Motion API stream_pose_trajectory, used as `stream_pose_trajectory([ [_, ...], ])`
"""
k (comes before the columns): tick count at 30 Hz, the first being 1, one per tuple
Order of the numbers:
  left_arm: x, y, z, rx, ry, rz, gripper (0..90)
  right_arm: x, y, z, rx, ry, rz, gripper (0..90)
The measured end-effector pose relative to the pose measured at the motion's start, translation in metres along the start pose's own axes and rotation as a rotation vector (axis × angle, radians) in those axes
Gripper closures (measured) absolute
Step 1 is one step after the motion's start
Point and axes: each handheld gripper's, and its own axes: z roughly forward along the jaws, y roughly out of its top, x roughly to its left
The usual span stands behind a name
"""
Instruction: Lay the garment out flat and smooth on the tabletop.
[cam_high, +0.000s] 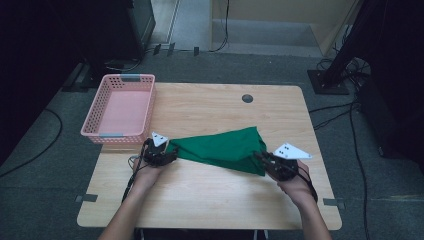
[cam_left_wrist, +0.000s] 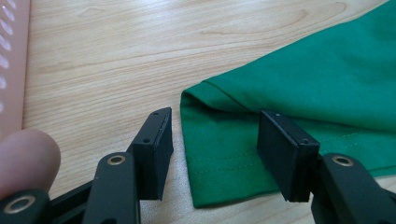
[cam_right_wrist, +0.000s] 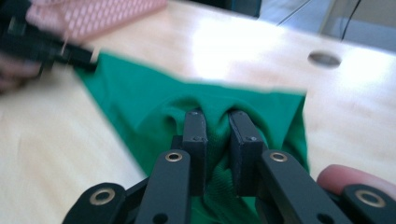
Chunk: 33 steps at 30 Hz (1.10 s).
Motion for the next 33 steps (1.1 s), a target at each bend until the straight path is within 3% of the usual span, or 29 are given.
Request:
stream_pose_trajectory([
  [6,0.000,0.000,0.000,0.001,-0.009,0.009,46.7,-0.007,0.039,0.033,-0.035,-0.020,0.028,80.0],
  [12,0.000,0.000,0.000,0.000,-0.014,0.011,46.8,-0.024,0.064,0.070,-0.043,-0.069,0.068,80.0],
  [20,0.000,0.000,0.000,0.000,-0.018,0.015,46.7,-0.051,0.084,0.117,-0.034,-0.129,0.124,80.0],
  [28,-0.001,-0.001,-0.001,0.001,-0.029,0.027,46.8,-0.068,0.090,0.154,-0.005,-0.133,0.189,80.1],
  [33,-0.001,-0.002,-0.002,0.000,-0.035,0.028,46.8,-0.079,0.099,0.172,0.001,-0.185,0.219,79.2],
])
